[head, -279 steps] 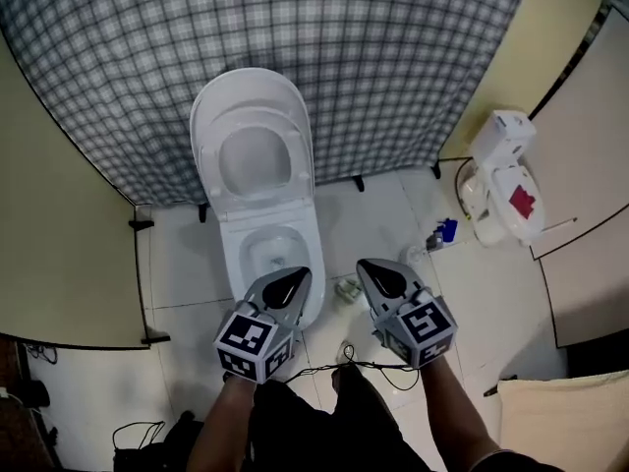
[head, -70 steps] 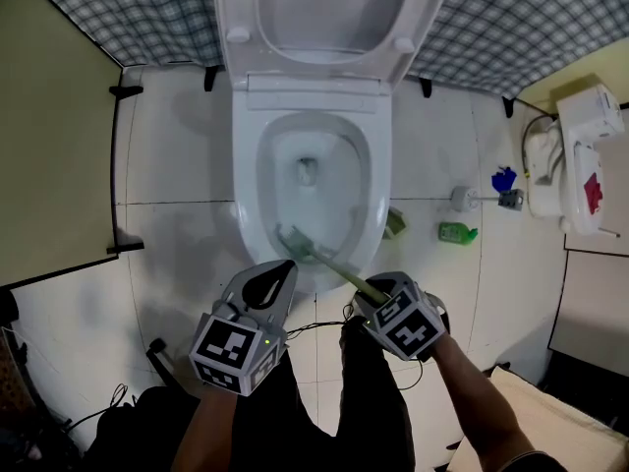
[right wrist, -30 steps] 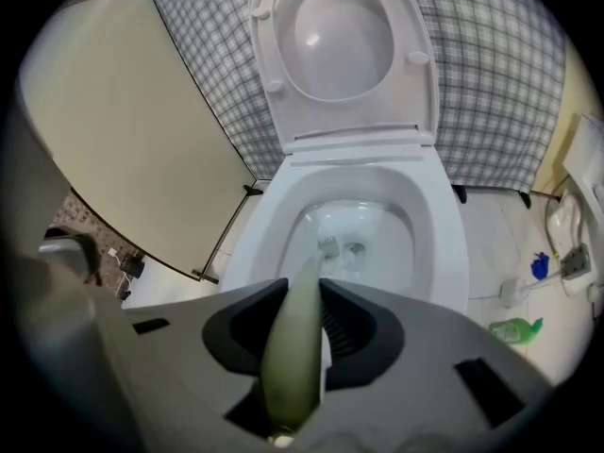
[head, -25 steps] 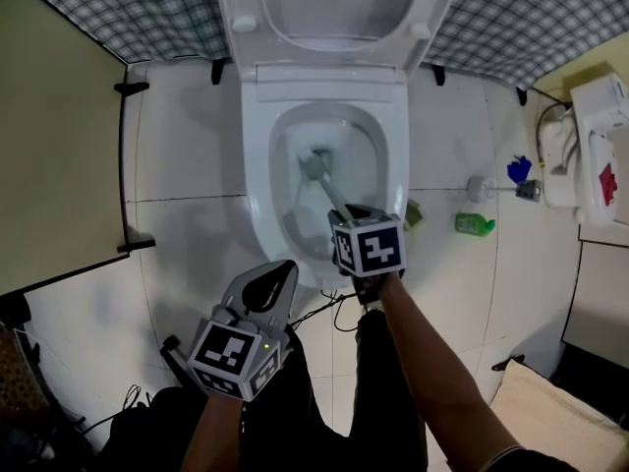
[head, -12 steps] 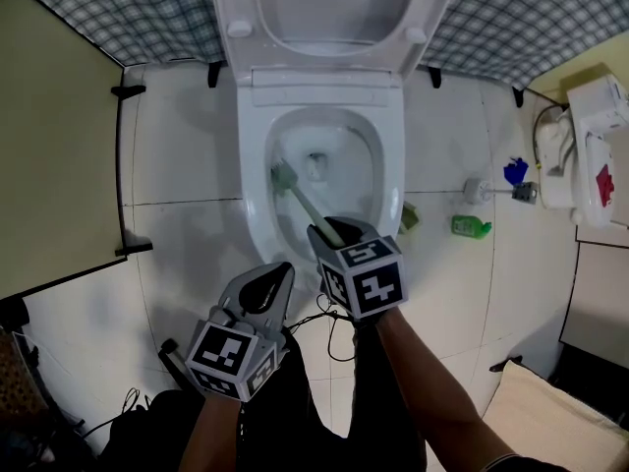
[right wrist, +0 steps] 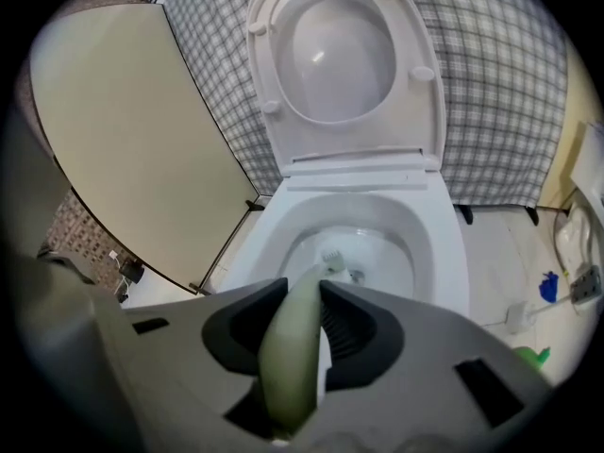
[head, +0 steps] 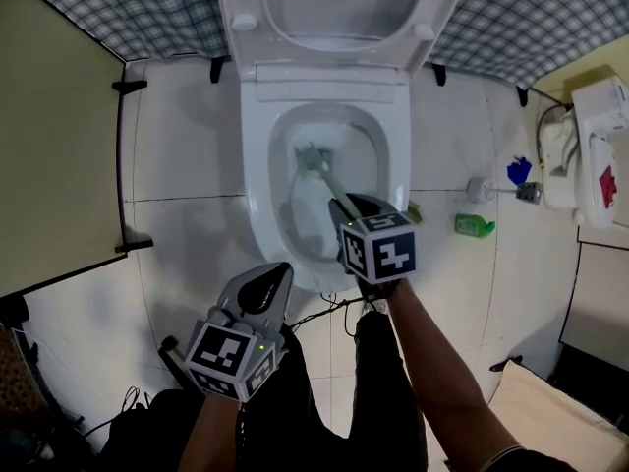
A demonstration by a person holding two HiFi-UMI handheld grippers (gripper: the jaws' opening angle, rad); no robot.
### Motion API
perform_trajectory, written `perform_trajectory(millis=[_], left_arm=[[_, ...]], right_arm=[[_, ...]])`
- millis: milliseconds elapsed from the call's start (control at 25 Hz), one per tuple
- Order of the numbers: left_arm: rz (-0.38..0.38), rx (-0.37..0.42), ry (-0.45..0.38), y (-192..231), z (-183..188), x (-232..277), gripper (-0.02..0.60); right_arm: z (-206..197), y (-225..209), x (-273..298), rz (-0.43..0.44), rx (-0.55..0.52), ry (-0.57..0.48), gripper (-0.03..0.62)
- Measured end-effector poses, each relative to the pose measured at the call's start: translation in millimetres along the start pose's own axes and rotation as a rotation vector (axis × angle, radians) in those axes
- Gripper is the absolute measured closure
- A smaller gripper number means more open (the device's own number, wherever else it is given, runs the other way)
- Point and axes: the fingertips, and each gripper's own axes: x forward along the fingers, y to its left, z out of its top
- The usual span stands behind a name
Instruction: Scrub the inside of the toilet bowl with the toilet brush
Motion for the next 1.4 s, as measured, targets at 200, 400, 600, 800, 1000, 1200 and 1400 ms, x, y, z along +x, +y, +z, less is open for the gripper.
perform_trajectory(millis=[200, 400, 600, 800, 1000, 1200, 1400], left_arm=[[-0.007, -0.004, 0.003, -5, 0, 3, 0.581], [-0.003, 0.001, 0.004, -5, 3, 3, 0.581], [-0.005, -0.001, 0.012, -6, -2, 6, 0.581], [-0.015, 0.0, 0.017, -9, -3, 9, 0.581], [-0.011, 0.0, 0.011, -6, 0, 8, 0.581], [-0.009, 0.002, 0.011, -4, 0, 7, 0.581], [-0.018, 0.0, 0.012, -9, -4, 9, 0.581]], right_arm=[[20, 22, -11, 0.05, -0.049, -0.056, 0.467], [27, 10, -9, 0.03, -0.055, -0.06, 0.468], [24, -35, -20, -0.048, 0.029, -0.086, 0.468], [30, -57, -33, -0.087, 0.151, -0.12, 0.468], [45, -38, -24, -0.073, 0.203, -0.105, 0.471], [54, 4, -10, -0.031, 0.137, -0.067, 0.471], [59, 16, -8, -0.007, 0.095, -0.064, 0.471]])
